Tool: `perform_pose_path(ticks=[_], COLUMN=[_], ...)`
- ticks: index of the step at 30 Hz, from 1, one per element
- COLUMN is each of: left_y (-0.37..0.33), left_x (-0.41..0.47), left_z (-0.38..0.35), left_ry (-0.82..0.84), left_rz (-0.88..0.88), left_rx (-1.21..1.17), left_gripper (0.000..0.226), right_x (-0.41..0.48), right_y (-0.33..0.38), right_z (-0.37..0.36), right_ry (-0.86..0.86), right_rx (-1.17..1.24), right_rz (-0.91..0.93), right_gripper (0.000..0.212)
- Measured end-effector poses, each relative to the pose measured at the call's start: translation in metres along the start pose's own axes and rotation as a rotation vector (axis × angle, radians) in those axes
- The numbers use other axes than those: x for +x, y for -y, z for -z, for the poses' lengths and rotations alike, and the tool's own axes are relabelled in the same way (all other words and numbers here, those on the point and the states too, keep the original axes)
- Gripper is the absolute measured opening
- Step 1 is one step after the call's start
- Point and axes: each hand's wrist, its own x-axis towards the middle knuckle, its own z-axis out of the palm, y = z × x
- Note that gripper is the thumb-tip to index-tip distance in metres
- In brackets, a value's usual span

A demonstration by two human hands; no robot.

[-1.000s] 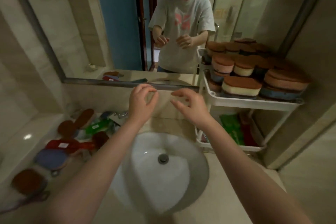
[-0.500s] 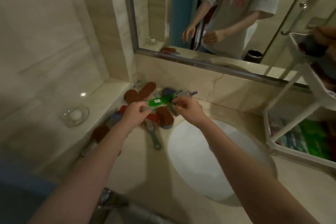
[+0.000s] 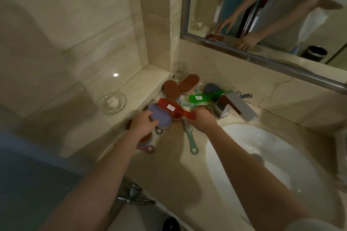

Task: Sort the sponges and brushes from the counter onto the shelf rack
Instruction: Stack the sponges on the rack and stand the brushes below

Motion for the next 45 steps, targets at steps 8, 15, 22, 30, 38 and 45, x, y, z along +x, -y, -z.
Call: perform_pose_path(ticks=[8, 15, 22, 30, 38, 45], left_y=[0.012, 0.024, 0.021, 0.014, 0.01, -0.041], left_x=[0.014, 0.001, 0.006, 0.006, -0.015, -0.031], left_z=[-0.006, -0.005, -0.03, -0.039, -0.009, 0.01], left_ry=[-0.064, -0.154, -0.097, -0.108, -0.184, -0.305], left_rz=[0.12, 0.322, 0.455, 0.455, 0.374, 0.111], left_rx=[0.164, 0.245, 0.215, 0.187, 0.018, -0.32], left_gripper=[0.05, 0.076, 0.108, 0.1, 0.087, 0.085], right_x=[0.033, 0.031, 0.018, -0.002, -0.019, -0.05], right_y=[0.014, 0.012, 0.016, 0.022, 0.031, 0.018], right_z=[-0.024, -0.026, -0.027, -0.017, -0.009, 0.022], right_ry=[0.025, -0.091, -0.108, -0.057, 0.001, -0.03], right_rx=[-0.285, -0.166, 0.297, 0.698, 0.944, 0.991], right_rz=[-0.031, 0.013, 0.046, 0.004, -0.013, -0.02], right_gripper=[0.02, 0.016, 0.024, 0.024, 0.028, 0.014])
